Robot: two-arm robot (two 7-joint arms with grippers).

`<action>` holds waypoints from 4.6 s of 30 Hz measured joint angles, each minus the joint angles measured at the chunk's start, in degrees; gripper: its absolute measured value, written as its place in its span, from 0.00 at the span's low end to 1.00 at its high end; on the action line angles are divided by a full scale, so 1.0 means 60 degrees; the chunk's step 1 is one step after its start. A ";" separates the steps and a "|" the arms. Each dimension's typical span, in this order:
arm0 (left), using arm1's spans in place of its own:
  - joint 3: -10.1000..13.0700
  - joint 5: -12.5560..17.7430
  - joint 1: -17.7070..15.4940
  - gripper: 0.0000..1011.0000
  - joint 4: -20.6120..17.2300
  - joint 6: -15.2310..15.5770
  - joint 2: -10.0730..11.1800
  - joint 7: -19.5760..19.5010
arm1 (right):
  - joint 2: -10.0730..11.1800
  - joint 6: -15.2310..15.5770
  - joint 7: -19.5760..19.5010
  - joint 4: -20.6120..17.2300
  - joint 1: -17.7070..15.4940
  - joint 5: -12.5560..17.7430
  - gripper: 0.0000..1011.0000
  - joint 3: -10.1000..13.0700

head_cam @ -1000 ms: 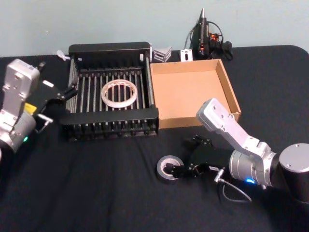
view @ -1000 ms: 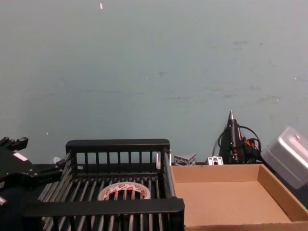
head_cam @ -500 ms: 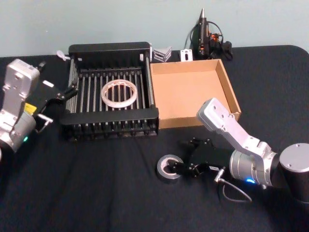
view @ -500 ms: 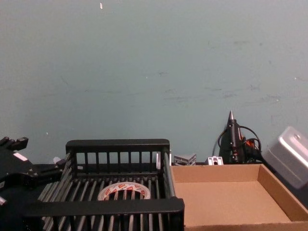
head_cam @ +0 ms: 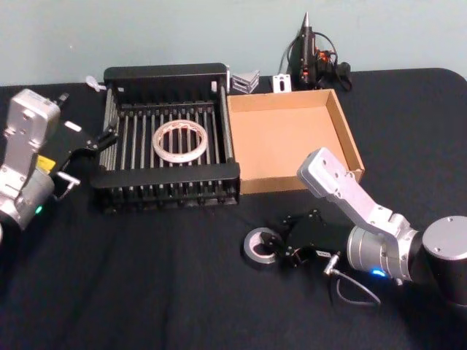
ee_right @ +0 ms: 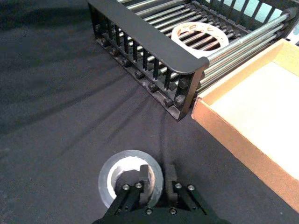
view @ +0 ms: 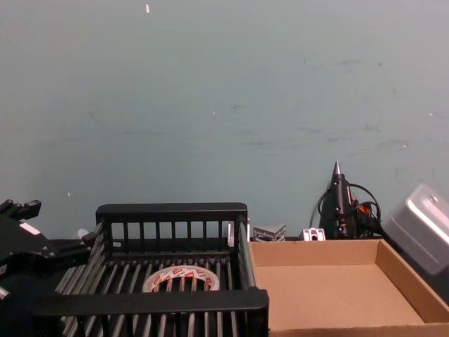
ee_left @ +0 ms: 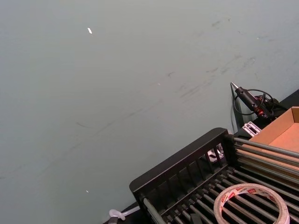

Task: Pick up the white tape and place it into the black box , Pick up the silver tape and place it into the brown box.

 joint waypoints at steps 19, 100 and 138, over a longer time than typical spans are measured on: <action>0.0000 -0.0001 -0.0001 0.99 0.0000 0.0000 0.0000 0.0000 | 0.0121 -0.0226 0.0194 -0.0148 -0.0062 0.0207 0.15 0.0111; 0.0000 -0.0001 -0.0001 0.99 0.0000 0.0000 0.0000 0.0000 | -0.3521 -0.0386 -0.3032 0.6267 0.4368 -0.0678 0.43 0.1050; 0.0000 0.0000 0.0000 0.99 0.0000 0.0000 0.0000 0.0000 | -0.3066 -0.1350 -0.2478 0.4171 0.3151 -0.0582 0.99 0.1713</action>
